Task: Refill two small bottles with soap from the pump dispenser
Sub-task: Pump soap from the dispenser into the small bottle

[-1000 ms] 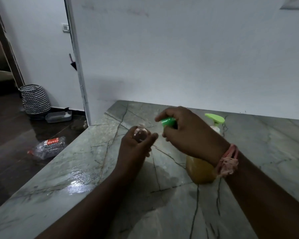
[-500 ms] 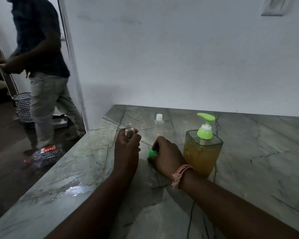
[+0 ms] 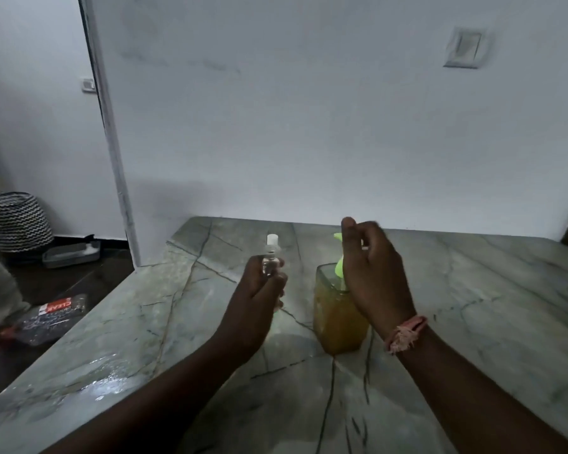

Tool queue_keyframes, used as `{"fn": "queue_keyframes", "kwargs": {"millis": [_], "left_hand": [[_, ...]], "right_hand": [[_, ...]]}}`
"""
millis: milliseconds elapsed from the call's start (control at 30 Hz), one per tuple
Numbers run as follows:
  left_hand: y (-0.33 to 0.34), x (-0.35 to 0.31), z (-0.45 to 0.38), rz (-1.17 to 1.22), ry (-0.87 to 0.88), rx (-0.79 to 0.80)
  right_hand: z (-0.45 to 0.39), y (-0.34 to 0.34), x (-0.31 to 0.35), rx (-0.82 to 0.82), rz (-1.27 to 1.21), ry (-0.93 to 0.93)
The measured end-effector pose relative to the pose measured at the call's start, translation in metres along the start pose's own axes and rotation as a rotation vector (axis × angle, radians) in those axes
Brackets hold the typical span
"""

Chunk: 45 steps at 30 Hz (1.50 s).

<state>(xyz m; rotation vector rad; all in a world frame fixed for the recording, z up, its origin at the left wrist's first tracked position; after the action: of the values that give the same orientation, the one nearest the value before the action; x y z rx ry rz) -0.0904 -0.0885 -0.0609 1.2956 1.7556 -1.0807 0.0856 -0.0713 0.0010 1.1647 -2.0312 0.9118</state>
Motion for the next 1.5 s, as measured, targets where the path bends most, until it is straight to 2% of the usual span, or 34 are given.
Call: {"fn": "queue_keyframes", "kwargs": {"millis": [133,233,400,500,600,700,833,1067,1233,1500], "left_hand": [[0.018,-0.004,-0.002,-0.036,0.066,0.047],[0.022,0.000,-0.002,-0.006,0.100,0.061],[0.015,0.002,-0.006,0.026,0.149,0.067],[0.012,0.003,-0.007,0.046,0.153,0.073],[0.015,0.001,-0.008,-0.028,0.187,0.086],[0.018,0.000,-0.009,-0.062,0.230,0.060],[0.017,-0.003,-0.015,-0.060,0.247,0.016],[0.025,-0.001,-0.017,0.011,0.254,0.031],[0.026,-0.001,-0.025,0.092,0.259,0.026],[0.030,-0.001,-0.027,0.058,0.248,0.086]], "right_hand": [[-0.009,0.005,-0.004,0.150,-0.192,0.017],[-0.032,0.001,-0.015,0.397,-0.263,-0.024],[-0.059,0.008,-0.033,0.769,-0.662,0.064],[-0.071,0.011,-0.032,0.881,-0.598,0.106],[-0.088,0.010,-0.023,0.886,-0.310,0.335],[-0.096,0.010,-0.019,0.820,-0.072,0.585],[-0.093,0.015,-0.023,0.798,-0.086,0.739],[-0.087,0.018,-0.025,0.688,-0.105,0.713],[-0.086,0.017,-0.020,0.695,-0.126,0.662],[-0.089,0.022,-0.015,0.678,0.038,0.434]]}}
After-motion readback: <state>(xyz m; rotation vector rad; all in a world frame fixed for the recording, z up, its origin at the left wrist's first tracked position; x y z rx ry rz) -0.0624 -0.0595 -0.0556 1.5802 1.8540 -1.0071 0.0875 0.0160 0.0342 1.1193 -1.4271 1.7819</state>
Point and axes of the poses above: each hand's wrist, its own z-axis away from the middle knuckle, its own y-axis out of the palm, x = y × z, the point moved 2 cm from there along -z, towards the middle knuckle, and after that the axes turned 7 degrees about -z, right-handed, at the moved point
